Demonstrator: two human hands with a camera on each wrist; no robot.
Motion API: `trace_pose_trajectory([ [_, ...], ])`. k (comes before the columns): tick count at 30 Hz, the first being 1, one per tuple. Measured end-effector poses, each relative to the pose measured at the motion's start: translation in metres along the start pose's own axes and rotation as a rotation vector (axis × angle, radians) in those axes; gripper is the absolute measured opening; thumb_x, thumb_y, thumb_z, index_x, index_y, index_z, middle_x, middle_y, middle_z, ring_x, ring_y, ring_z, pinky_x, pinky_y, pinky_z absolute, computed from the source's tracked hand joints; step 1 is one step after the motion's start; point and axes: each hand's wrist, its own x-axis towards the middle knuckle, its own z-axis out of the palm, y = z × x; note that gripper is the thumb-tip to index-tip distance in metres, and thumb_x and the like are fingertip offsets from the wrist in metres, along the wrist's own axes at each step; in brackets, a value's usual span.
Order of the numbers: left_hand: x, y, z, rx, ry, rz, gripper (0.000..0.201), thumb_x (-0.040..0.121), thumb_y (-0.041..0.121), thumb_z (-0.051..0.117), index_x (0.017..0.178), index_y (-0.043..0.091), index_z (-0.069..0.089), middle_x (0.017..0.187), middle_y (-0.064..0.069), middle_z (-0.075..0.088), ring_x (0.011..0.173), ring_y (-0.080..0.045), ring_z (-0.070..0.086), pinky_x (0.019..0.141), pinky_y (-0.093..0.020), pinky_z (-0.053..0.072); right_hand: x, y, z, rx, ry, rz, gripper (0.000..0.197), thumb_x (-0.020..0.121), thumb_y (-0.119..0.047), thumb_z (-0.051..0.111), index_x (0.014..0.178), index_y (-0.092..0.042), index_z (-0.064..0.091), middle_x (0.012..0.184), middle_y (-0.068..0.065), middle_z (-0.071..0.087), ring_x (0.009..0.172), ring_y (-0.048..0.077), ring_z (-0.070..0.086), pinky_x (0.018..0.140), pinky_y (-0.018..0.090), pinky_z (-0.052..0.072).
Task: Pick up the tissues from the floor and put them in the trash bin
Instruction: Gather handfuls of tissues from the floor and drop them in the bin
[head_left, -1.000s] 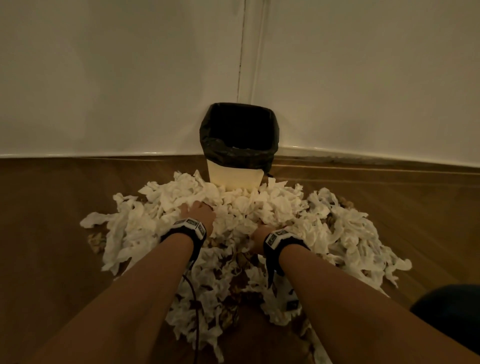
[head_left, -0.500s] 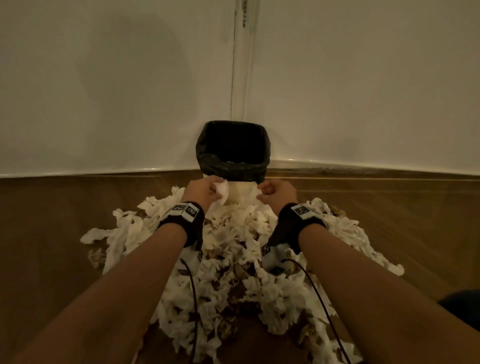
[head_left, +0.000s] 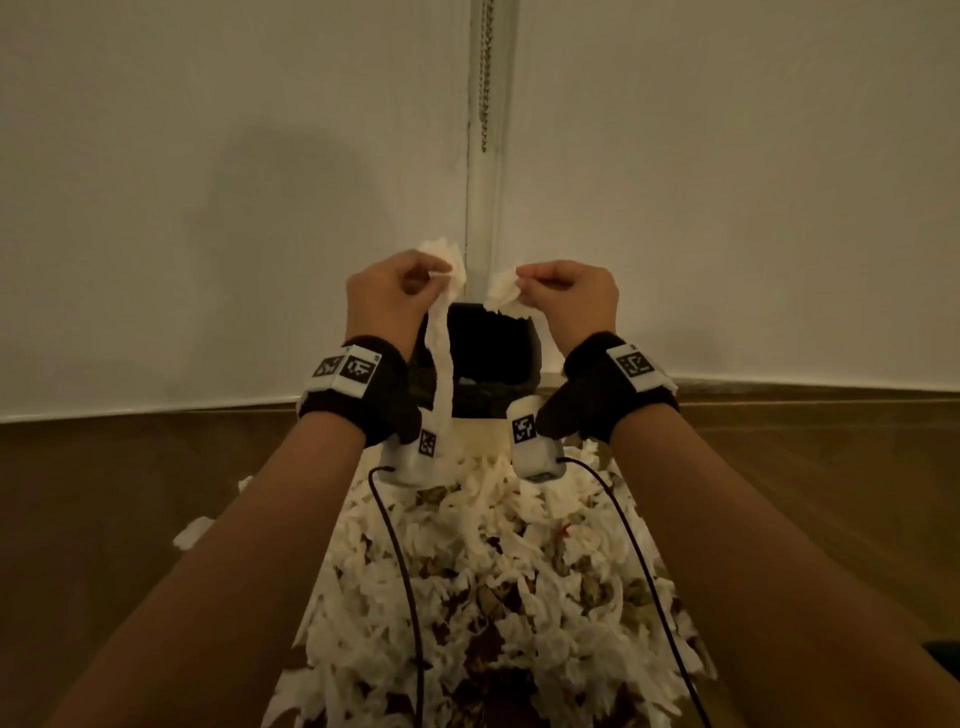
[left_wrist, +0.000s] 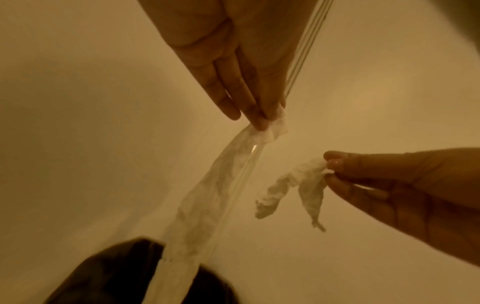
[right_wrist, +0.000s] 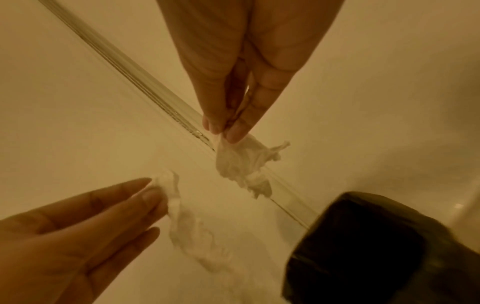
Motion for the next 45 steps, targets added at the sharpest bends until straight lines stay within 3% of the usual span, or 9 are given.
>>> trace_pose_trajectory([
  [9,0.06,0.063,-0.017,-0.161,0.138,0.229,0.007,0.079,0.016,0.07,0.084,0.02,0.07,0.081,0.016,0.067,0.074,0.0,0.063,0.075,-0.013,0.05,0.028,-0.045,0.014,0.081,0.073,-0.152,0.012,0.078,-0.004,0.069,0.087,-0.01,0.074,0.085,0.004,0.072,0.084,0.018,0.069,0.084,0.034,0.056],
  [17,0.066,0.049,-0.001,-0.184,0.086,0.18,0.008,0.08,0.011,0.069,0.088,0.013,0.07,0.086,0.008,0.068,0.075,0.001,0.062,0.075,-0.009,0.048,0.027,-0.025,0.019,-0.027,0.104,-0.189,0.012,0.081,-0.006,0.067,0.089,-0.011,0.074,0.088,-0.002,0.071,0.081,0.005,0.063,0.081,0.014,0.051],
  [23,0.036,-0.009,0.028,-0.035,-0.117,-0.012,0.015,0.085,0.011,0.064,0.098,0.015,0.07,0.103,0.0,0.068,0.092,-0.013,0.065,0.088,-0.018,0.049,0.014,0.031,0.023,-0.219,-0.018,-0.049,0.02,0.086,-0.004,0.059,0.099,-0.009,0.073,0.101,0.005,0.071,0.094,0.014,0.064,0.086,0.016,0.048],
  [29,0.004,-0.057,0.048,0.247,-0.415,-0.125,0.034,0.093,0.01,0.049,0.127,0.013,0.056,0.121,-0.011,0.062,0.11,-0.019,0.06,0.081,-0.005,0.033,0.002,0.073,0.027,-0.471,-0.259,0.091,0.031,0.092,-0.007,0.051,0.12,-0.01,0.064,0.122,0.009,0.064,0.115,0.023,0.058,0.103,0.028,0.042],
  [33,-0.008,-0.072,0.052,0.299,-0.519,-0.174,0.041,0.093,0.009,0.047,0.134,0.015,0.048,0.129,-0.011,0.058,0.114,-0.021,0.058,0.088,-0.013,0.038,-0.003,0.087,0.024,-0.524,-0.305,0.133,0.031,0.093,-0.005,0.05,0.119,-0.013,0.065,0.124,0.008,0.062,0.115,0.023,0.057,0.1,0.024,0.04],
  [36,-0.013,-0.075,0.052,0.311,-0.465,-0.127,0.036,0.092,0.011,0.05,0.128,0.016,0.054,0.125,-0.007,0.059,0.105,-0.017,0.06,0.087,-0.017,0.041,-0.006,0.09,0.02,-0.522,-0.247,0.114,0.026,0.092,-0.009,0.052,0.112,-0.013,0.069,0.115,0.007,0.067,0.107,0.021,0.061,0.095,0.023,0.044],
  [39,-0.024,-0.072,0.051,0.29,-0.374,-0.103,0.018,0.093,0.024,0.052,0.103,0.022,0.066,0.098,0.001,0.065,0.083,-0.011,0.06,0.075,-0.02,0.046,-0.011,0.092,0.015,-0.487,-0.157,0.121,0.02,0.091,-0.018,0.056,0.102,-0.012,0.072,0.103,0.005,0.07,0.097,0.019,0.063,0.091,0.029,0.049],
  [42,-0.046,-0.071,0.054,0.313,-0.373,-0.159,0.026,0.095,0.033,0.044,0.083,0.026,0.066,0.075,0.008,0.064,0.068,-0.011,0.06,0.063,-0.025,0.047,-0.023,0.1,0.014,-0.483,-0.108,0.168,0.021,0.092,-0.023,0.055,0.098,-0.011,0.071,0.095,0.007,0.07,0.091,0.02,0.063,0.084,0.03,0.049],
  [45,-0.078,-0.081,0.058,0.41,-0.472,-0.227,0.03,0.093,0.029,0.043,0.083,0.014,0.067,0.079,-0.002,0.067,0.07,-0.02,0.061,0.063,-0.032,0.05,-0.043,0.119,0.017,-0.552,-0.147,0.266,0.021,0.091,-0.023,0.053,0.093,-0.009,0.068,0.091,0.009,0.069,0.088,0.023,0.062,0.071,0.026,0.045],
])
